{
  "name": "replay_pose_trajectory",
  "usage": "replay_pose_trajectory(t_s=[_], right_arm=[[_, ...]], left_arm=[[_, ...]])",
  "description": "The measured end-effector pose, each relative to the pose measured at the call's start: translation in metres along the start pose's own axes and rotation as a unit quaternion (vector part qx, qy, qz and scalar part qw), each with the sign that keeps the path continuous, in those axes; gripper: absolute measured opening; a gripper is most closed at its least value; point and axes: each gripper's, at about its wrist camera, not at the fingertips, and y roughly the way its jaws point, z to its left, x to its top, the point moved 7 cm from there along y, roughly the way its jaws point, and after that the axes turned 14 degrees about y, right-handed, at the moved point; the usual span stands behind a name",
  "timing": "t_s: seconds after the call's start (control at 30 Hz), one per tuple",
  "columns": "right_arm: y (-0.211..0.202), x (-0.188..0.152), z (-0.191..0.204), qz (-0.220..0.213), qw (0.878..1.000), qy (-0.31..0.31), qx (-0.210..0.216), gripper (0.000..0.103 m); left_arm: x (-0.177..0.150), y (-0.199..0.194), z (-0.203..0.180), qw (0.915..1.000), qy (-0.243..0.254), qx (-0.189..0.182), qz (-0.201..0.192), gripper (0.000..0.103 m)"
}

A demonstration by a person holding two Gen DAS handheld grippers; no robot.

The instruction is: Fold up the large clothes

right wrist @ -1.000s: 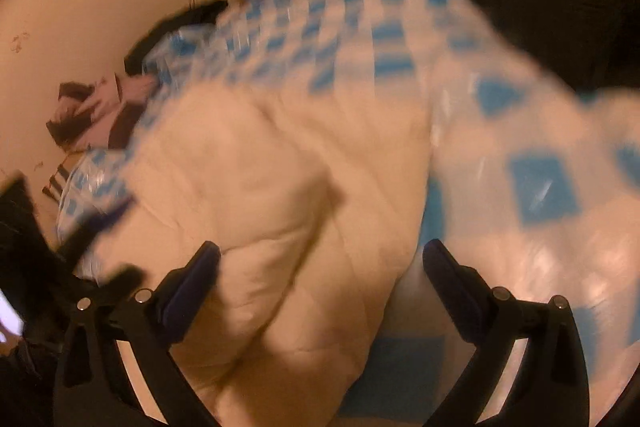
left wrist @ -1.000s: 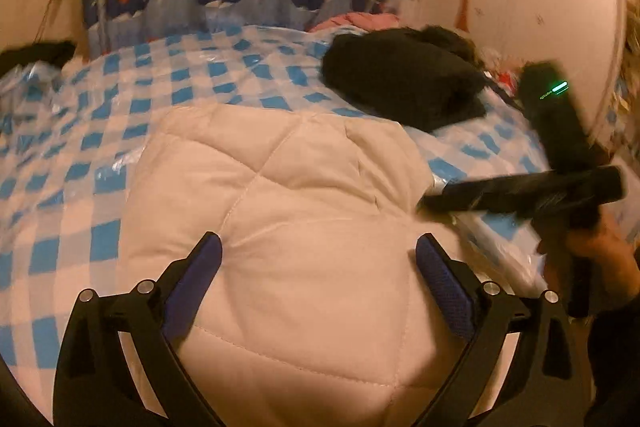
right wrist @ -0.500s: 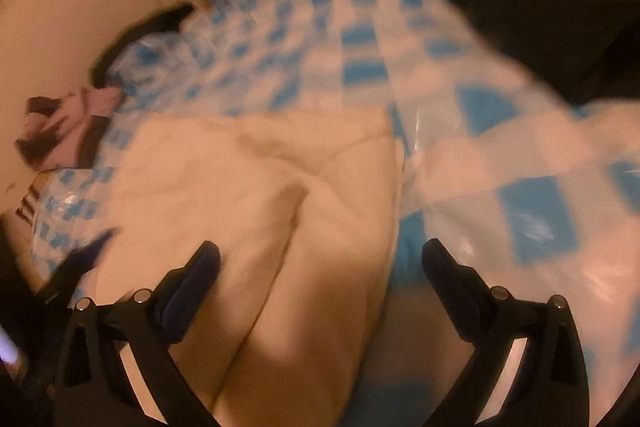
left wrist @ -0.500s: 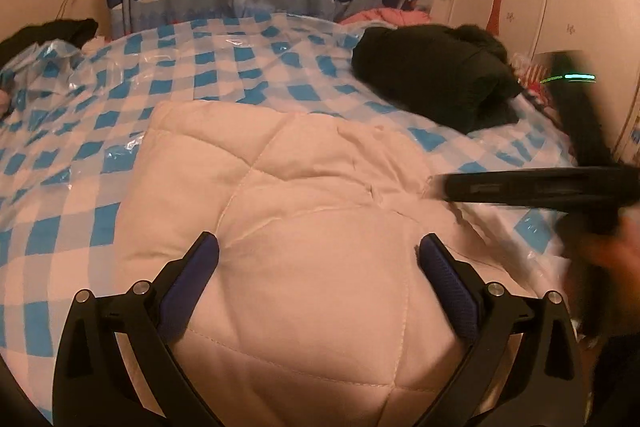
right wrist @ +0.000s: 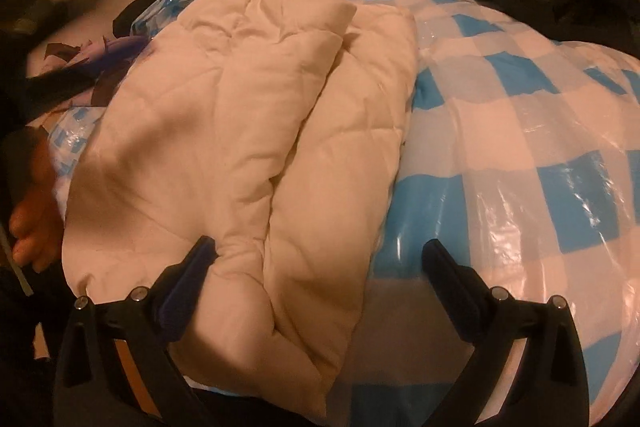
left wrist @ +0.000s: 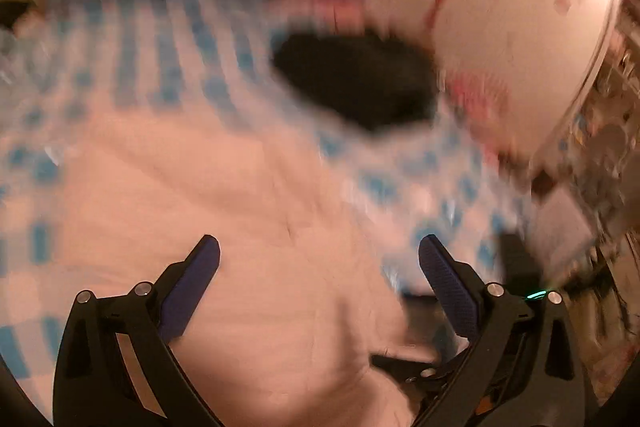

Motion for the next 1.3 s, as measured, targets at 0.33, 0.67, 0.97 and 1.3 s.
replay_pose_trajectory(t_s=[0.33, 0.67, 0.97, 1.3], right_arm=[[-0.026, 0.004, -0.005, 0.012, 0.991, 0.083, 0.105, 0.097], [-0.002, 0.143, 0.054, -0.038, 0.998, 0.048, 0.028, 0.097], [0.082, 0.106, 0.005, -0.009, 0.999, 0.038, -0.008, 0.097], [0.012, 0.059, 0.043, -0.002, 0.996, -0.029, -0.079, 0.097]], left_arm=[[-0.015, 0.034, 0.008, 0.9971, 0.052, 0.053, 0.017, 0.095], [-0.017, -0.05, -0.001, 0.9982, 0.027, 0.038, -0.037, 0.095], [-0.059, -0.039, 0.058, 0.999, -0.006, 0.045, 0.006, 0.096], [-0.068, -0.038, 0.059, 0.9983, 0.008, 0.057, 0.003, 0.096]])
